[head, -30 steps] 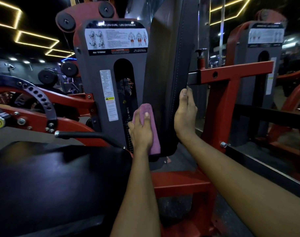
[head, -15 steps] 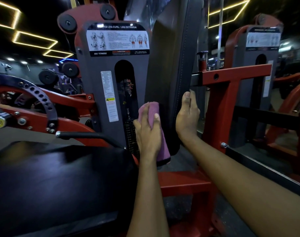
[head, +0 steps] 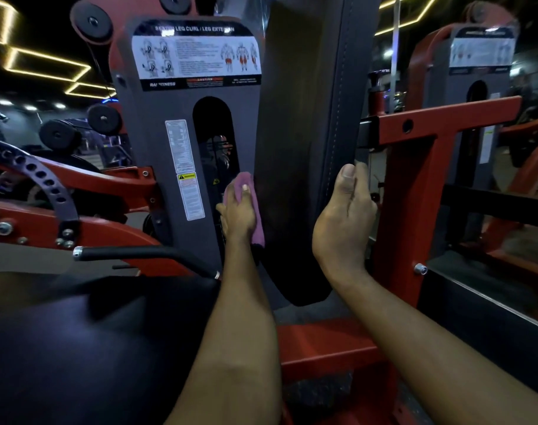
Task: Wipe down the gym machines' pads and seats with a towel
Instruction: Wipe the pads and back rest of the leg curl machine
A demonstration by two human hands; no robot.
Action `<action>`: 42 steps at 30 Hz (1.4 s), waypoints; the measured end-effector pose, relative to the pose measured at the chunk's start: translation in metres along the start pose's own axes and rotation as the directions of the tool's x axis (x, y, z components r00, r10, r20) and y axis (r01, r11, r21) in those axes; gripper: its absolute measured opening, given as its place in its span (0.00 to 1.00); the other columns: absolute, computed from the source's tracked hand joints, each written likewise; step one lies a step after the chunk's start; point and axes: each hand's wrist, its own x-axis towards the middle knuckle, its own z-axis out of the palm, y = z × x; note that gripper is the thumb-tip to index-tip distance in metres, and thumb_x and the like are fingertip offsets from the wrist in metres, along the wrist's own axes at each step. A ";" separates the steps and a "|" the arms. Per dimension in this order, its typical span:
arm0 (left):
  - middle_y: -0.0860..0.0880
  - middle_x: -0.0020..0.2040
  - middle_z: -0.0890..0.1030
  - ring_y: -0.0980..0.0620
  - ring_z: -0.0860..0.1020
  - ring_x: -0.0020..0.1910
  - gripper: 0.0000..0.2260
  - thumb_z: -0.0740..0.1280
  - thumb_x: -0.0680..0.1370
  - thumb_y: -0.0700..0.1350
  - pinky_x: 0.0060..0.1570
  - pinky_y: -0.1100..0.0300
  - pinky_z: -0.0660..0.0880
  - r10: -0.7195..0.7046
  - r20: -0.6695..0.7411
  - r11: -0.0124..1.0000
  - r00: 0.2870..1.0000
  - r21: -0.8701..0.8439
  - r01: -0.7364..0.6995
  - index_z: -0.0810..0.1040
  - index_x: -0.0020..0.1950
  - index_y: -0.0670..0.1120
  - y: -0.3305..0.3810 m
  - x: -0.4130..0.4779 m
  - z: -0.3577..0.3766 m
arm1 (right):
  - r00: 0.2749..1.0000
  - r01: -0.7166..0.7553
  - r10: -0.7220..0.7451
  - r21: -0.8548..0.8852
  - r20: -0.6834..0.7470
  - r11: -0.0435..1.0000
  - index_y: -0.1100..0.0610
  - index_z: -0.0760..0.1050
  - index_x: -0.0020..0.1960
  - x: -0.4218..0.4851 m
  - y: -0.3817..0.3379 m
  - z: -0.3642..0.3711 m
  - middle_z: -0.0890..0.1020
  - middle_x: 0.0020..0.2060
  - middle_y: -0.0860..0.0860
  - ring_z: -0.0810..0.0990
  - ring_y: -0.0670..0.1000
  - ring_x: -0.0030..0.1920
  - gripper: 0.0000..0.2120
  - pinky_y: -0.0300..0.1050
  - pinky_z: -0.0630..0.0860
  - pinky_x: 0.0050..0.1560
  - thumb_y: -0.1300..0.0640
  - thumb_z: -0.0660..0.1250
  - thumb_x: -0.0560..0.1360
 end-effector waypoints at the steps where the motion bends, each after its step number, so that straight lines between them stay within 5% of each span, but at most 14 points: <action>1: 0.38 0.73 0.66 0.35 0.69 0.70 0.24 0.53 0.83 0.62 0.68 0.46 0.66 -0.010 0.014 1.000 1.000 -0.010 0.011 0.60 0.80 0.59 -0.002 0.002 0.000 | 1.000 0.007 -0.007 -0.002 -0.006 1.000 0.64 0.73 0.54 -0.001 0.000 0.001 0.72 0.25 0.40 0.68 0.42 0.24 0.19 0.33 0.62 0.26 0.52 0.51 0.87; 11: 0.52 0.62 0.80 0.46 0.77 0.61 0.22 0.58 0.75 0.67 0.67 0.47 0.72 0.030 -0.004 0.969 1.000 -0.246 -0.030 0.74 0.66 0.61 -0.005 -0.122 -0.020 | 0.999 -0.043 0.042 -0.072 -0.005 0.996 0.59 0.73 0.53 -0.006 -0.026 -0.006 0.67 0.24 0.45 0.71 0.41 0.25 0.15 0.32 0.63 0.27 0.52 0.51 0.88; 15: 0.51 0.62 0.80 0.46 0.76 0.62 0.21 0.58 0.78 0.67 0.62 0.51 0.70 0.047 -0.083 0.986 0.995 -0.154 -0.059 0.71 0.68 0.62 0.000 -0.157 -0.019 | 0.998 -0.048 0.052 -0.153 0.022 0.987 0.56 0.71 0.50 -0.003 -0.028 -0.011 0.68 0.25 0.46 0.72 0.41 0.26 0.15 0.34 0.61 0.26 0.51 0.50 0.87; 27: 0.43 0.64 0.78 0.39 0.76 0.63 0.17 0.55 0.83 0.58 0.53 0.55 0.65 -0.035 -0.032 0.999 0.999 0.021 0.036 0.71 0.70 0.54 -0.001 -0.014 -0.005 | 0.995 0.093 -0.097 -0.138 -0.024 0.986 0.56 0.68 0.45 0.001 -0.003 -0.001 0.65 0.25 0.43 0.69 0.42 0.26 0.16 0.33 0.61 0.28 0.52 0.51 0.87; 33: 0.45 0.63 0.79 0.41 0.76 0.60 0.16 0.54 0.84 0.57 0.51 0.57 0.62 -0.024 -0.041 1.000 0.999 0.010 0.025 0.73 0.66 0.52 0.010 -0.042 -0.016 | 0.998 0.058 -0.058 -0.040 0.007 0.998 0.57 0.69 0.46 0.001 -0.014 -0.006 0.71 0.26 0.43 0.69 0.42 0.26 0.14 0.34 0.63 0.28 0.54 0.52 0.87; 35: 0.47 0.61 0.80 0.44 0.76 0.57 0.15 0.55 0.84 0.57 0.51 0.56 0.63 0.032 -0.054 0.999 0.998 -0.027 -0.033 0.74 0.65 0.54 0.019 -0.072 -0.022 | 0.999 0.006 -0.008 0.042 0.035 0.999 0.61 0.75 0.55 -0.003 -0.025 -0.009 0.81 0.35 0.48 0.76 0.50 0.36 0.15 0.45 0.67 0.33 0.54 0.52 0.87; 37: 0.50 0.60 0.81 0.45 0.77 0.58 0.14 0.57 0.83 0.57 0.52 0.56 0.66 0.127 -0.064 0.986 0.990 -0.096 -0.133 0.75 0.64 0.56 0.030 -0.104 -0.028 | 0.995 -0.078 0.073 0.068 0.071 0.995 0.72 0.71 0.68 -0.003 -0.034 -0.015 0.80 0.53 0.66 0.70 0.55 0.55 0.21 0.51 0.68 0.49 0.56 0.52 0.88; 40: 0.56 0.59 0.81 0.51 0.77 0.59 0.12 0.59 0.83 0.57 0.58 0.55 0.71 0.288 -0.108 0.934 0.951 -0.187 -0.304 0.76 0.64 0.59 0.056 -0.143 -0.038 | 0.958 -0.225 0.216 0.027 0.190 0.974 0.62 0.64 0.78 0.010 -0.032 -0.024 0.73 0.70 0.61 0.71 0.50 0.71 0.27 0.36 0.67 0.65 0.45 0.49 0.87; 42: 0.58 0.61 0.79 0.57 0.76 0.59 0.14 0.59 0.82 0.57 0.60 0.56 0.72 0.421 -0.151 0.870 0.894 -0.212 -0.446 0.75 0.66 0.59 0.076 -0.160 -0.041 | 0.933 -0.273 0.270 -0.020 0.239 0.962 0.57 0.69 0.77 0.030 -0.035 -0.032 0.75 0.72 0.56 0.70 0.54 0.74 0.31 0.50 0.64 0.76 0.38 0.47 0.85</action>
